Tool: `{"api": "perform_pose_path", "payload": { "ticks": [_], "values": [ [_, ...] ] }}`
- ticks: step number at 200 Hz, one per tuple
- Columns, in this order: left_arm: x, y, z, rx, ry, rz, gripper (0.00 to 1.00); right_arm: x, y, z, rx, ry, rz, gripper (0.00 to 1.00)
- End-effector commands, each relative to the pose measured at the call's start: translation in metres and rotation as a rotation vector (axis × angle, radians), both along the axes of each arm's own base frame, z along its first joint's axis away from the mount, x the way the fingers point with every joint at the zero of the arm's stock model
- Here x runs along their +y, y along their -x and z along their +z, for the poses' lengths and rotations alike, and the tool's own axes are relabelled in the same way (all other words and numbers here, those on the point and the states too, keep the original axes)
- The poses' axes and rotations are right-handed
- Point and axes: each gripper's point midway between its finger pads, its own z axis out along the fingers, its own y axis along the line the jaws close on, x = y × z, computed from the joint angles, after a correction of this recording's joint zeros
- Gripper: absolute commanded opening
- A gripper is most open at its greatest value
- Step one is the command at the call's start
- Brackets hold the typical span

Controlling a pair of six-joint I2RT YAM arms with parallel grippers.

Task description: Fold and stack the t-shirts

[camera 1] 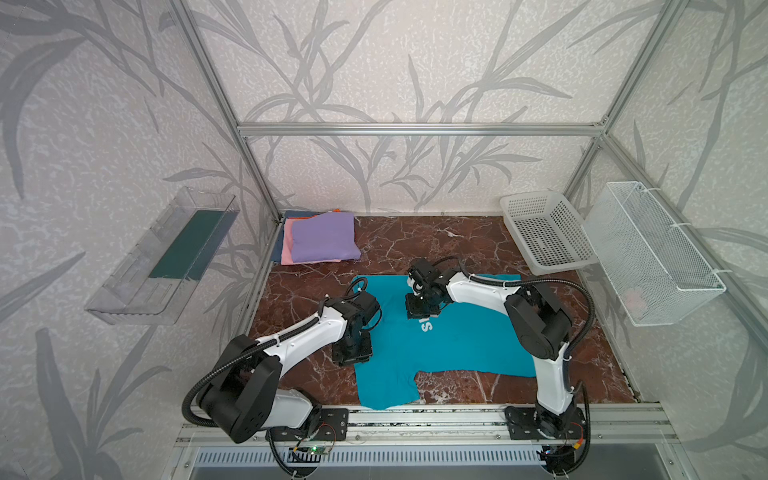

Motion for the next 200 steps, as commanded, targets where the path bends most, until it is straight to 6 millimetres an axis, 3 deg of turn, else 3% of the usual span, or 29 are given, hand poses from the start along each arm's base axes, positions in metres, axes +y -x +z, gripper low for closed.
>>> {"api": "perform_pose_path", "payload": {
  "ticks": [1, 54, 116, 141, 171, 200],
  "values": [
    [0.002, -0.005, 0.006, -0.010, -0.019, 0.008, 0.39, 0.002, 0.006, 0.004, 0.016, -0.008, 0.002, 0.00],
    [0.003, -0.005, 0.004, 0.001, -0.022, 0.013, 0.39, -0.010, 0.017, 0.026, 0.011, 0.008, -0.003, 0.00],
    [0.003, -0.005, 0.004, 0.007, -0.024, 0.013, 0.39, -0.024, 0.032, 0.016, 0.044, 0.042, -0.007, 0.00],
    [0.003, -0.005, 0.005, 0.009, -0.024, 0.013, 0.39, -0.028, 0.033, 0.010, 0.049, 0.068, -0.005, 0.06],
    [0.003, -0.006, 0.009, 0.005, -0.026, 0.010, 0.39, -0.031, 0.028, 0.012, 0.032, 0.093, -0.001, 0.29],
    [0.006, -0.013, 0.020, -0.022, -0.047, 0.006, 0.39, -0.037, 0.023, 0.023, -0.018, 0.128, 0.033, 0.33]
  ]
}}
